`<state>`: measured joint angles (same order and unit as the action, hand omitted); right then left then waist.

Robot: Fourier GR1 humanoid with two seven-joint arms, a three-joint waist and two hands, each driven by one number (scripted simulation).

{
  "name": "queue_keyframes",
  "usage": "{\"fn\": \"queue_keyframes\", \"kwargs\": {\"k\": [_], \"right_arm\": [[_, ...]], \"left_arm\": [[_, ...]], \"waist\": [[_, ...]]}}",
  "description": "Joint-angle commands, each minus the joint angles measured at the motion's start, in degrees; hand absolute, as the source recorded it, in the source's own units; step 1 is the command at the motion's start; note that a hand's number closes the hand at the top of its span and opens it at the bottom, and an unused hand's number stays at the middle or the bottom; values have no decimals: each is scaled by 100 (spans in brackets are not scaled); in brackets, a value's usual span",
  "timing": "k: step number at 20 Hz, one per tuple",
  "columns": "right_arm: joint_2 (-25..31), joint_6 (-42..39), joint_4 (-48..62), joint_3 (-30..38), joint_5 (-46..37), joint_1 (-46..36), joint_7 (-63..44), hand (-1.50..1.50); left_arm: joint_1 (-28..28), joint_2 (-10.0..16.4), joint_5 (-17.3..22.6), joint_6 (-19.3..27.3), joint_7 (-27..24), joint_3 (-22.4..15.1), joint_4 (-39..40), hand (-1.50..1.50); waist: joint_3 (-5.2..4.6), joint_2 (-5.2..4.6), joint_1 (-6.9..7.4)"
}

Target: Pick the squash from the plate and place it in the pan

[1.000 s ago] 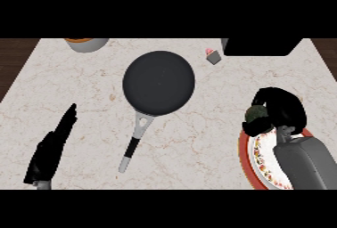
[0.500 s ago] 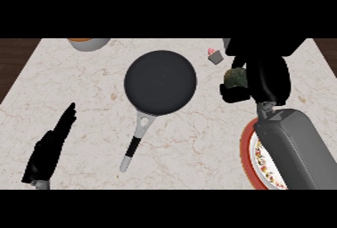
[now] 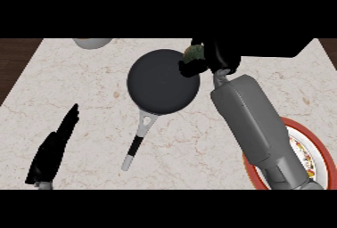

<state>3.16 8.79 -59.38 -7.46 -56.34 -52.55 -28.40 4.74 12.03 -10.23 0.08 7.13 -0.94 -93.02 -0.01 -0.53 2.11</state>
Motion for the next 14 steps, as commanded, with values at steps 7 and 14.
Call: {"fn": "queue_keyframes", "kwargs": {"k": [7, 14], "right_arm": [[-312, 840, 2933, 372, 958, -1459, 681, 150], [-315, 439, 4123, -12, 923, -1719, 940, 150]], "left_arm": [[-587, -22, -79, -91, 215, -61, 158, 0], [-519, -183, -143, -103, 208, -293, 22, 0]], "waist": [[-1, -98, 237], [-2, -170, 504]]}}
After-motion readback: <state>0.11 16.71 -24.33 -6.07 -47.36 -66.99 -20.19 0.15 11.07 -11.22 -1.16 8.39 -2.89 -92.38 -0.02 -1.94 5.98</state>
